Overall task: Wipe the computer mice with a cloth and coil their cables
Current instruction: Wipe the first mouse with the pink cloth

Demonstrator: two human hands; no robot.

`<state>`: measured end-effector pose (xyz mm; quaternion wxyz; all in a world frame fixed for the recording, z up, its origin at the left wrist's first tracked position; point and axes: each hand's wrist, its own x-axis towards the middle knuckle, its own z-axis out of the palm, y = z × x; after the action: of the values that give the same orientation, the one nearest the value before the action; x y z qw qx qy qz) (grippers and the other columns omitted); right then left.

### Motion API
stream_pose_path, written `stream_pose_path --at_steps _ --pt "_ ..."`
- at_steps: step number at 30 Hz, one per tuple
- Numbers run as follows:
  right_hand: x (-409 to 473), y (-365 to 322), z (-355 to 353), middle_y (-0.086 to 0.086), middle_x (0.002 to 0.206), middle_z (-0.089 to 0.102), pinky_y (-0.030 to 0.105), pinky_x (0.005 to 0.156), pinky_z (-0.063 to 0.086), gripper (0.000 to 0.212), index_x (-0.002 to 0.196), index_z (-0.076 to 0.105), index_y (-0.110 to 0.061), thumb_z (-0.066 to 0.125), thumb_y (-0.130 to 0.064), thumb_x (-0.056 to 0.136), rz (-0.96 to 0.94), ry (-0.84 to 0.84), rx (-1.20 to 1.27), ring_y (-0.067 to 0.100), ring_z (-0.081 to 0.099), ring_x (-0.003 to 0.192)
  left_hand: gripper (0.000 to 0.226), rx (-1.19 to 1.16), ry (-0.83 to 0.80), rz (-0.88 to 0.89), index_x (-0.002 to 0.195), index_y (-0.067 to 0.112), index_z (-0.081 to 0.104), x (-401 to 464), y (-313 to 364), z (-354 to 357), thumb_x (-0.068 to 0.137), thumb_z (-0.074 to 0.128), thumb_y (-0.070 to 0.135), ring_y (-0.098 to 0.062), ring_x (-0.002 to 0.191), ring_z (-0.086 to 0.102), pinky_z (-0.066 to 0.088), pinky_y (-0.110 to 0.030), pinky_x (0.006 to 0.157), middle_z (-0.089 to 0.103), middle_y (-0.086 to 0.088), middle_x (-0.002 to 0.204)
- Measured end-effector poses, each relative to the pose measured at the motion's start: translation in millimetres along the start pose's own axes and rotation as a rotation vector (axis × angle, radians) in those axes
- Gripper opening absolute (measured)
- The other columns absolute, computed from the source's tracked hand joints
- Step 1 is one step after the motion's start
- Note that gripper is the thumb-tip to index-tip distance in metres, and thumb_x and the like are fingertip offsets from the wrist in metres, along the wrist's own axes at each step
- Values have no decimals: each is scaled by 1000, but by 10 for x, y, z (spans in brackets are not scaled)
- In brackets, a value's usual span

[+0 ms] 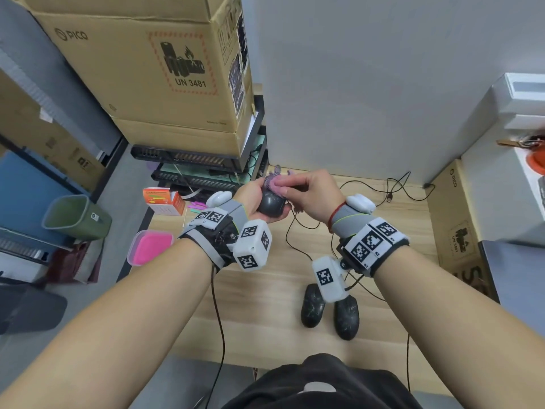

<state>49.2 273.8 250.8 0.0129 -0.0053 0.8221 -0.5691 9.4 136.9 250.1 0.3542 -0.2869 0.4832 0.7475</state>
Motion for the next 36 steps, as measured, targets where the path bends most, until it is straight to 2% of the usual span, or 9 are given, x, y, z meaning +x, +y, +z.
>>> stream_pose_path --at_steps 4,7,10,14,22,26,30,33,36 --pt "-1 -3 -20 -3 50 62 28 53 44 13 89 77 -18 76 -30 83 47 53 -11 16 51 41 40 17 17 46 130 11 55 7 -71 19 105 34 34 -26 78 60 53 -36 65 65 -12 102" --pt "-82 -39 52 3 64 65 25 46 44 5 82 75 -17 79 -20 80 4 -61 1 16 53 39 45 6 34 62 136 6 50 61 -69 -18 105 32 34 -28 78 62 57 -44 71 64 -17 101" --pt "-95 -57 99 0 80 66 12 47 38 7 82 75 -15 80 -16 78 -59 -121 -150 3 55 41 40 -5 73 48 116 3 52 120 -52 -53 106 32 37 -26 64 61 54 -48 78 65 -18 78" --pt "-62 -82 -9 3 45 60 12 39 37 12 83 67 -7 74 -16 84 42 -8 -31 9 51 33 43 8 36 46 126 11 53 68 -55 -32 106 28 39 -28 83 62 56 -38 63 63 -16 120" --pt "-139 -127 57 -14 67 59 20 48 43 22 66 68 -30 85 -17 71 -70 -167 -261 4 53 40 46 -30 64 74 141 2 48 60 -55 11 107 33 29 -35 121 59 54 -54 91 57 -20 138" --pt "-57 -88 -80 -11 61 66 20 59 51 16 73 70 -28 84 -22 73 31 -40 -146 1 59 56 45 -52 10 39 137 10 49 -26 -49 43 107 28 36 -30 99 63 54 -44 73 60 -16 132" --pt "-71 -72 -40 -8 60 64 25 58 49 20 76 64 -28 81 -18 76 40 35 -142 9 58 53 48 -79 -21 42 104 5 61 -38 -70 14 106 23 35 -26 68 70 56 -34 63 72 -14 87" --pt "-139 -96 78 -8 46 61 16 45 40 16 78 67 -23 81 -19 74 -26 -109 -180 5 55 38 38 -92 60 106 116 6 55 15 -72 -3 107 29 32 -30 71 64 51 -39 65 65 -18 91" --pt "-135 -136 115 -23 48 59 9 46 34 16 78 68 -23 83 -22 72 -58 -145 -254 -5 57 46 40 -104 96 122 129 4 51 31 -61 -4 107 31 31 -32 89 62 56 -43 76 63 -20 108"
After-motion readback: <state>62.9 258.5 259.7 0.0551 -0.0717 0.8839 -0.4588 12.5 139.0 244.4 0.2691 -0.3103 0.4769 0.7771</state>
